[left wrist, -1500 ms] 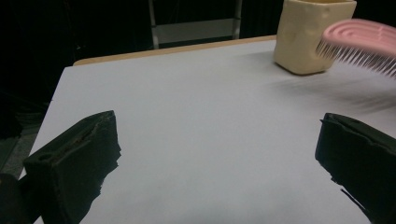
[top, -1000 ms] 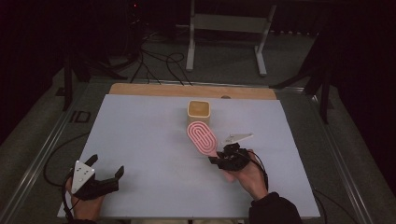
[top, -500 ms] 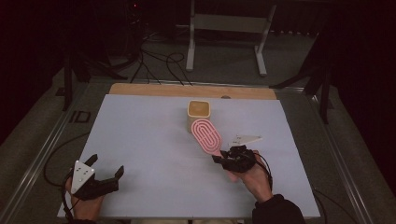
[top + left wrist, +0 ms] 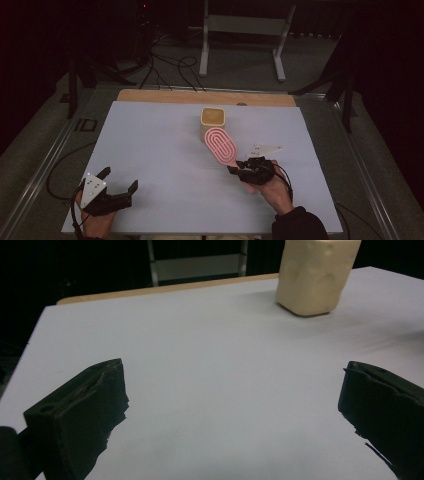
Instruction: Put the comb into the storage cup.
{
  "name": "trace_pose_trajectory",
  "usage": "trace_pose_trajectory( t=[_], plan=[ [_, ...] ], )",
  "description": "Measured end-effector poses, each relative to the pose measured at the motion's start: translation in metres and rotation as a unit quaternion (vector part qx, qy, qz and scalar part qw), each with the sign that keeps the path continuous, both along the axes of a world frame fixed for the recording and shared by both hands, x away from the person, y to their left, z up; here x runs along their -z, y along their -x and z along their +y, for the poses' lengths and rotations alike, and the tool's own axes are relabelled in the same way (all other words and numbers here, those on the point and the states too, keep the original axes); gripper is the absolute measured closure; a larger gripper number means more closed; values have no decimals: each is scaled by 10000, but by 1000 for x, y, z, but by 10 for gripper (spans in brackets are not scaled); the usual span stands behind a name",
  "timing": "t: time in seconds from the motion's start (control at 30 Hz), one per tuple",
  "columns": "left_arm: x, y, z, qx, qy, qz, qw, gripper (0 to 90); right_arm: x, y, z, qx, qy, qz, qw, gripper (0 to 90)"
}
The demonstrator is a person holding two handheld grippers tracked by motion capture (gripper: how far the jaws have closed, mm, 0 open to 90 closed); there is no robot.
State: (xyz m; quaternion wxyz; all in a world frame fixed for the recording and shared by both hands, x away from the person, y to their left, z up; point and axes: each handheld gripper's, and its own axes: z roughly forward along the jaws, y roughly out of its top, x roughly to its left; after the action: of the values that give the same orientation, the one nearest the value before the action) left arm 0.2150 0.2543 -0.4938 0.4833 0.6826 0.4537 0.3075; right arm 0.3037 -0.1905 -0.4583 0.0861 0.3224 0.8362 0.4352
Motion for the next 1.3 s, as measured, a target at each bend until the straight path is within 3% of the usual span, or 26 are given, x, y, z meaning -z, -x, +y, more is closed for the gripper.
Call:
trace_pose_trajectory(
  t=[0.13, 0.33, 0.43, 0.57, 0.63, 0.9, 1.3],
  plan=[
    [-10, -2, -7, 49, -48, -39, 10000, 1, -3, 1, -3, -13, -71, -88, 9999, 700],
    [-26, -9, -15, 98, 118, -57, 9999, 1, -4, 1, -5, 62, -89, -197, 9997, 701],
    [-36, -15, -22, 116, -28, 111, 9999, 2, -5, 2, -5, 34, -123, -250, 9996, 701],
    [-41, -20, -30, 315, 55, 157, 9994, 2, -4, 2, -4, 51, -192, -287, 9994, 700],
    [-43, -23, -35, 369, 0, 184, 9991, 2, -1, 2, -4, 19, -204, -302, 9993, 701],
    [-56, -33, -58, 649, -31, 23, 9979, 2, -2, 2, -4, 63, -300, -328, 9990, 700],
    [-69, -50, -89, 1014, -178, -11, 9947, 2, -3, 4, -1, 113, -355, -474, 9982, 701]
  ],
)
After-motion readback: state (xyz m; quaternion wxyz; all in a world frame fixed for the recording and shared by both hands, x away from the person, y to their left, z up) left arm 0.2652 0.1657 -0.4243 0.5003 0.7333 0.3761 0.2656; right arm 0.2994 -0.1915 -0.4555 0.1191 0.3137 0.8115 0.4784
